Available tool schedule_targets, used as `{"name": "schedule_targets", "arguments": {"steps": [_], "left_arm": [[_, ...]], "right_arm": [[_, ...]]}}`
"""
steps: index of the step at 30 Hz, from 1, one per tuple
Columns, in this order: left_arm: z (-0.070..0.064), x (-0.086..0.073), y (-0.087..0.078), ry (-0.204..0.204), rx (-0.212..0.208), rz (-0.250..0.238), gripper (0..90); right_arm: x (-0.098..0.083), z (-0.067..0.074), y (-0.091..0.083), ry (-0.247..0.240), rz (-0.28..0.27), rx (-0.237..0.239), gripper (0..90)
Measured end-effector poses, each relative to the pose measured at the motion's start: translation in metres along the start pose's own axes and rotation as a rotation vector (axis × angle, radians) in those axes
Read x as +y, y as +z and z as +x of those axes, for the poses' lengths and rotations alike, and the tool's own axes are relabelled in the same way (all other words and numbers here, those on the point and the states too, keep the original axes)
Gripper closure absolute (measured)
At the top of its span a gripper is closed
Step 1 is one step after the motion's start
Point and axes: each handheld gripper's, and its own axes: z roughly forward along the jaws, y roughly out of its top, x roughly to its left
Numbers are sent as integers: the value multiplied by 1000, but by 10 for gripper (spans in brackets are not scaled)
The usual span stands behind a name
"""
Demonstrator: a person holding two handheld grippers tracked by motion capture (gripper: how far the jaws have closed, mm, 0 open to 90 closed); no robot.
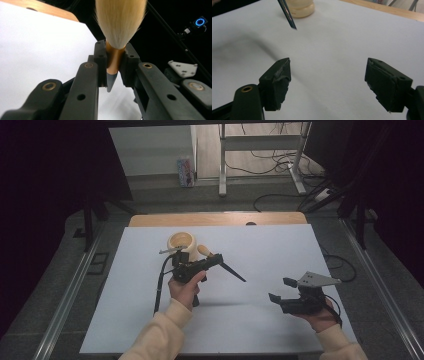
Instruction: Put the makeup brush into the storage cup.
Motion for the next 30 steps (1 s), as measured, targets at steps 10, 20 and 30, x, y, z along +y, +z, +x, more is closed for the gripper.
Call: {"name": "schedule_targets", "arguments": {"steps": [10, 20, 30], "left_arm": [[-16, 19, -6, 68, 30, -2, 789], [-20, 36, -17, 96, 19, -22, 789], [-9, 42, -32, 90, 52, -30, 789]], "right_arm": [[-5, -4, 9, -19, 37, 10, 220], [-5, -4, 12, -21, 49, 17, 222], [-7, 0, 15, -38, 73, 6, 223]]}}
